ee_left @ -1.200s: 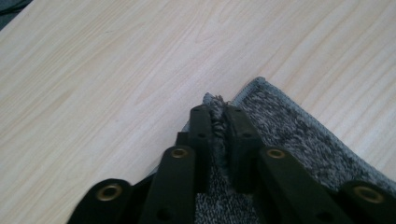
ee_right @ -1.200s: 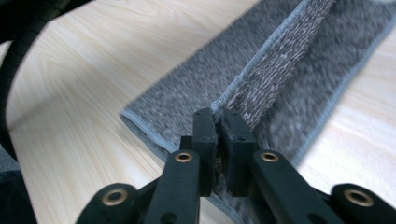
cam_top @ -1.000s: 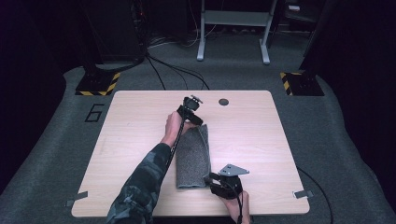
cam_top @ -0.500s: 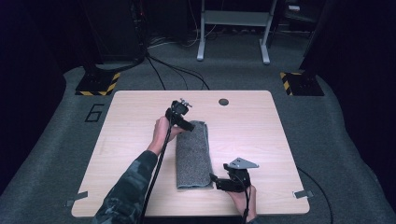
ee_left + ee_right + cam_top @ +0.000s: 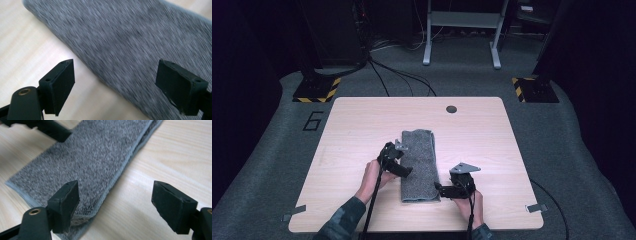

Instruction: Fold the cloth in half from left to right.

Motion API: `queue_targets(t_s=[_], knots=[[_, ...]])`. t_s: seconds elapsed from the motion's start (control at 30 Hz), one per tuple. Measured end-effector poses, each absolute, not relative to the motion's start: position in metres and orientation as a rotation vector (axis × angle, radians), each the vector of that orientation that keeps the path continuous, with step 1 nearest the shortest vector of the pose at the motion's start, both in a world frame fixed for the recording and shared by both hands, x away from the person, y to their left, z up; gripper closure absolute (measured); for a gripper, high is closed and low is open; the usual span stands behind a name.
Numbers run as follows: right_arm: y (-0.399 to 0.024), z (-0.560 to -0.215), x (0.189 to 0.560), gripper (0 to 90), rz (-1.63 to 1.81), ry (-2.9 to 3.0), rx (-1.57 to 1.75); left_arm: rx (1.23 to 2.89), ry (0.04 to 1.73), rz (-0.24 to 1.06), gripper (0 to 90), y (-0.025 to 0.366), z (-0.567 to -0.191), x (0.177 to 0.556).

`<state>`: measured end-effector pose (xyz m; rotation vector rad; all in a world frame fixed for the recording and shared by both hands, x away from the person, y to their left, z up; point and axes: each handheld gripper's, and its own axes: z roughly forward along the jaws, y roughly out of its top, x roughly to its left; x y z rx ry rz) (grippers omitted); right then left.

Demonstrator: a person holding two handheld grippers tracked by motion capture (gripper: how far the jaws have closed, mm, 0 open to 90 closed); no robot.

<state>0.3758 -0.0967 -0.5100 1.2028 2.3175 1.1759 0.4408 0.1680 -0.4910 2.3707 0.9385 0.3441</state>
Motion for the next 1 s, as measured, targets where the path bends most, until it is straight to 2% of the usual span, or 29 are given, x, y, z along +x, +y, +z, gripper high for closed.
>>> queue_targets(t_s=[0.37,0.43,0.8,1.0], knots=[[-0.098,-0.522,0.362,22.6,1.106,2.346,1.209,2.367,0.896,0.425,15.3,0.18,-0.508,0.373],[-0.098,-0.524,0.36,23.0,1.099,2.347,1.206,2.366,0.897,0.479,15.2,0.181,-0.511,0.367],[-0.096,-0.523,0.345,21.9,1.054,2.392,1.13,2.328,0.902,0.475,14.7,0.188,-0.509,0.359],[-0.099,-0.495,0.367,22.4,1.147,2.33,1.13,2.283,0.934,0.53,14.9,0.195,-0.488,0.385]])
